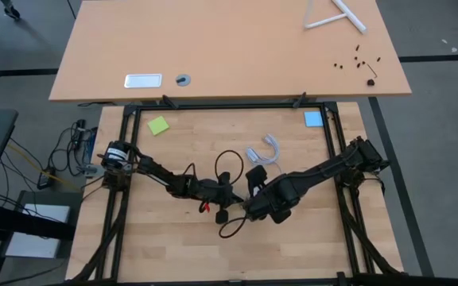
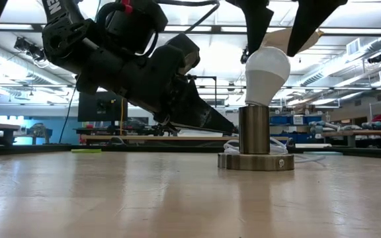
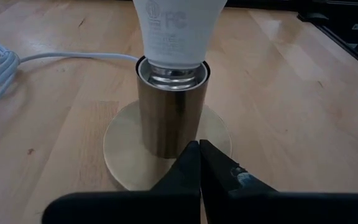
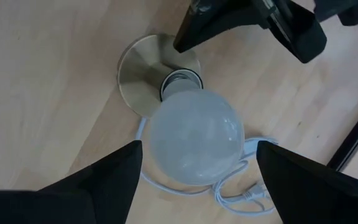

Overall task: Screw lightbulb
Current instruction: Insert the lightbulb into the lamp

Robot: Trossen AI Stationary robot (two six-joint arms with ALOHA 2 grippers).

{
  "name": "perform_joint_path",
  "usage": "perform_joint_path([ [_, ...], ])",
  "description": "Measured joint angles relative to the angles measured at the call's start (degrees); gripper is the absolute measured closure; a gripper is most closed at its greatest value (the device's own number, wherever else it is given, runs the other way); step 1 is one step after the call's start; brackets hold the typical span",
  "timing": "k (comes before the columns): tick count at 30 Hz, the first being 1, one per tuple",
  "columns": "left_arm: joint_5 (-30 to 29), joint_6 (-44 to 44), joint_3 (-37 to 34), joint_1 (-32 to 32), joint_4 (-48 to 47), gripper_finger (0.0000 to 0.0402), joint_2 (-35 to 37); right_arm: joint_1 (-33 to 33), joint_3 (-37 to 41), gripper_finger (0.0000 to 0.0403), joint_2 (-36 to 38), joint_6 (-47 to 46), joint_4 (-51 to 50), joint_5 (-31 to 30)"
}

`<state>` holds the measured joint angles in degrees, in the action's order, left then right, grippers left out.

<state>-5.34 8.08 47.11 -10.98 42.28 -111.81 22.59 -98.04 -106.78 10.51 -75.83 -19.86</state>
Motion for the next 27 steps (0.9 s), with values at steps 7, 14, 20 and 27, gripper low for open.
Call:
perform_joint_path([
  [7,0.0,0.02,0.0,0.0,0.0,0.0402,0.0,-0.02,0.0,0.0075,0.0,-0.13,-0.09,0.0],
  [14,0.0,0.04,0.0,0.0,-0.03,0.0401,0.0,-0.02,0.0,0.0077,0.0,1.56,0.32,1.08],
  [20,0.0,0.07,0.0,0.0,-0.07,0.0401,0.0,-0.17,0.0,0.0074,0.0,0.31,1.04,1.07],
  [27,0.0,0.07,-0.02,0.0,-0.15,0.0401,0.0,-0.51,0.0,0.0062,0.0,-6.93,0.58,-1.67],
])
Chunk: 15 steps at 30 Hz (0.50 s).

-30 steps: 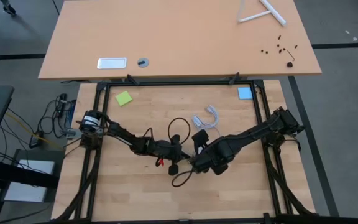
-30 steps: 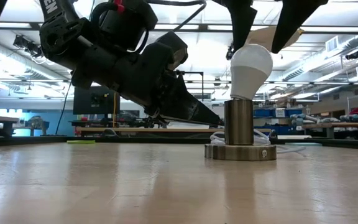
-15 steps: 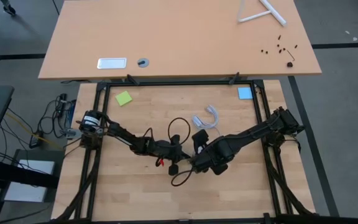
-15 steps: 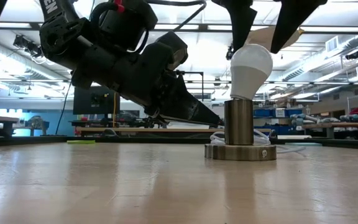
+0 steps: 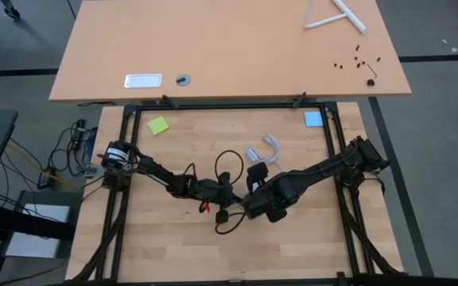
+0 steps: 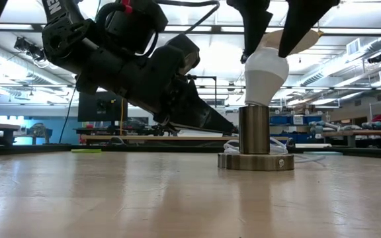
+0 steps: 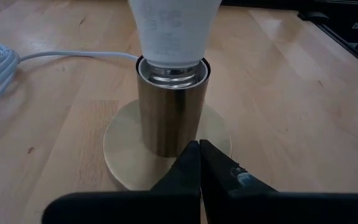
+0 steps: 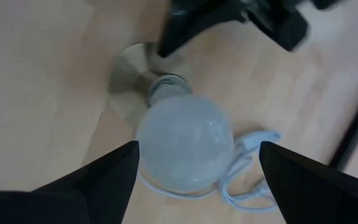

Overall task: Screw lightbulb
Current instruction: Insert the lightbulb into the lamp

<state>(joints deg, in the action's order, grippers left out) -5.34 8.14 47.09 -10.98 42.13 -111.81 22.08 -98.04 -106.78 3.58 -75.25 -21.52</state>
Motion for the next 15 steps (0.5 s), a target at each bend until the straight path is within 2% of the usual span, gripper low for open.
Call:
perform_joint_path([
  [10,0.0,0.0,0.0,0.0,-0.13,0.0401,0.0,0.93,0.0,0.0053,0.0,-7.54,-1.2,-0.08],
  [15,0.0,0.02,0.0,-0.01,-0.13,0.0401,0.0,-0.2,0.0,0.0053,0.0,-6.26,-1.21,0.13],
])
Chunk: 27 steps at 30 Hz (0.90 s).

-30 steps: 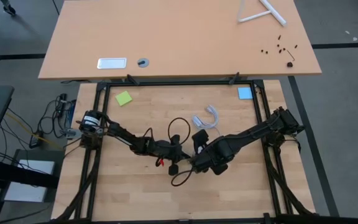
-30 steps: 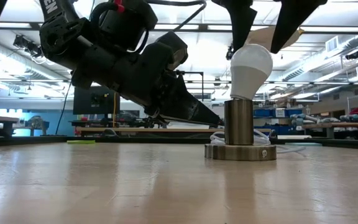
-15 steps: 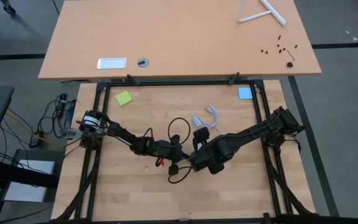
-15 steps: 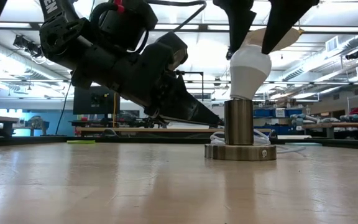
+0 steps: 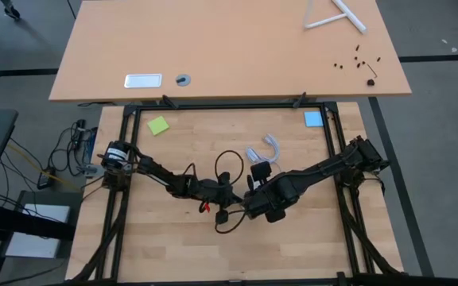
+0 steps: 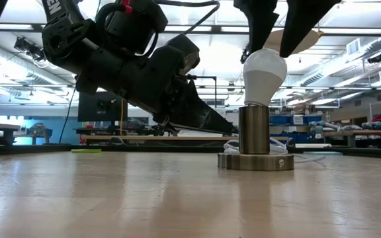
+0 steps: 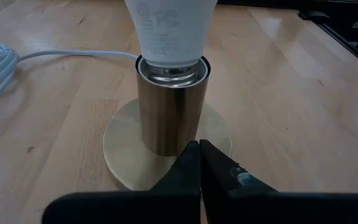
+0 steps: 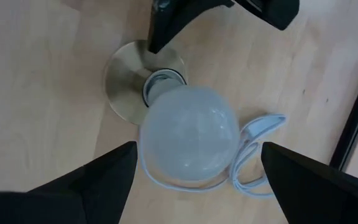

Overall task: Screw lightbulb
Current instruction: Insert the lightbulb into the lamp

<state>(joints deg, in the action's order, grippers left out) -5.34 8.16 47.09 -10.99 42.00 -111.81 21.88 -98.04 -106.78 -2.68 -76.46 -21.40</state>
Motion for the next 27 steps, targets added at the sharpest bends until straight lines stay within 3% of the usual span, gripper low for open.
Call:
perform_joint_path([
  [8,1.15,0.02,0.0,-0.01,0.02,0.0401,0.0,-1.93,0.0,0.0054,0.0,6.69,1.13,6.76],
  [27,1.37,0.01,0.0,-0.01,0.04,0.0401,0.0,-2.76,7.08,0.0057,0.09,9.84,7.03,7.51],
])
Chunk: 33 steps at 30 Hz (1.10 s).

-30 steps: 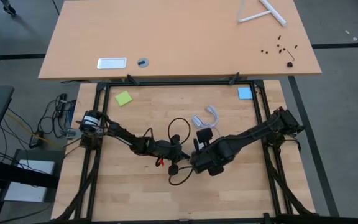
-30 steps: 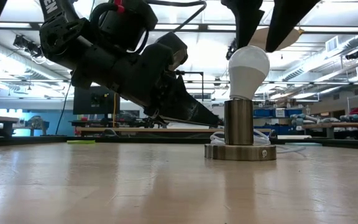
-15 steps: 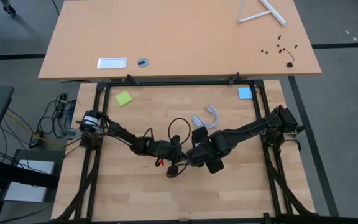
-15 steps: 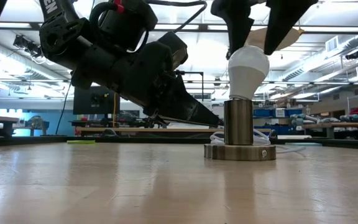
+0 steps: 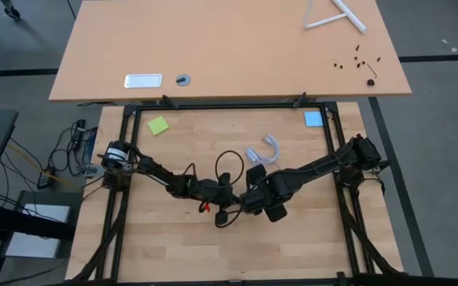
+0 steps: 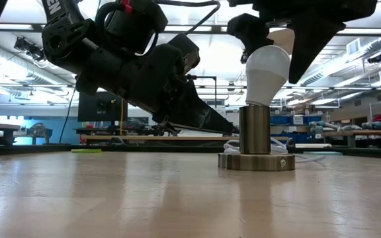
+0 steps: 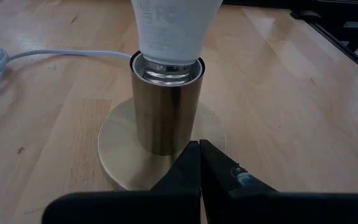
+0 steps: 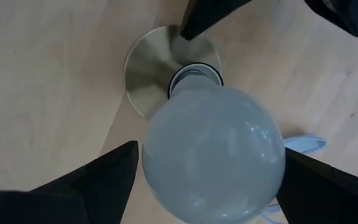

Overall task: Screw lightbulb
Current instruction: Insert the lightbulb into the lamp

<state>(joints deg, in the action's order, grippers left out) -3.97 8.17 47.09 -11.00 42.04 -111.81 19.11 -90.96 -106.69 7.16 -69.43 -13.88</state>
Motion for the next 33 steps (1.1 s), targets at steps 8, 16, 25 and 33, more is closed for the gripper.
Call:
perform_joint_path([
  [8,-0.02,-0.01,0.0,0.0,0.0,0.0401,0.01,-0.13,-0.09,0.0057,0.64,-1.28,0.38,0.06],
  [16,-0.04,-0.01,0.0,0.0,0.13,0.0401,0.02,-0.2,-1.55,0.0057,1.03,-1.56,0.4,-0.07],
  [25,-0.05,-0.01,0.0,0.0,0.09,0.0401,0.02,-0.29,-1.7,0.0057,1.03,-1.88,0.25,-0.12],
  [33,-0.06,-0.01,0.0,0.0,0.22,0.0401,0.02,-1.3,-1.73,0.0088,1.03,-4.26,0.17,0.05],
])
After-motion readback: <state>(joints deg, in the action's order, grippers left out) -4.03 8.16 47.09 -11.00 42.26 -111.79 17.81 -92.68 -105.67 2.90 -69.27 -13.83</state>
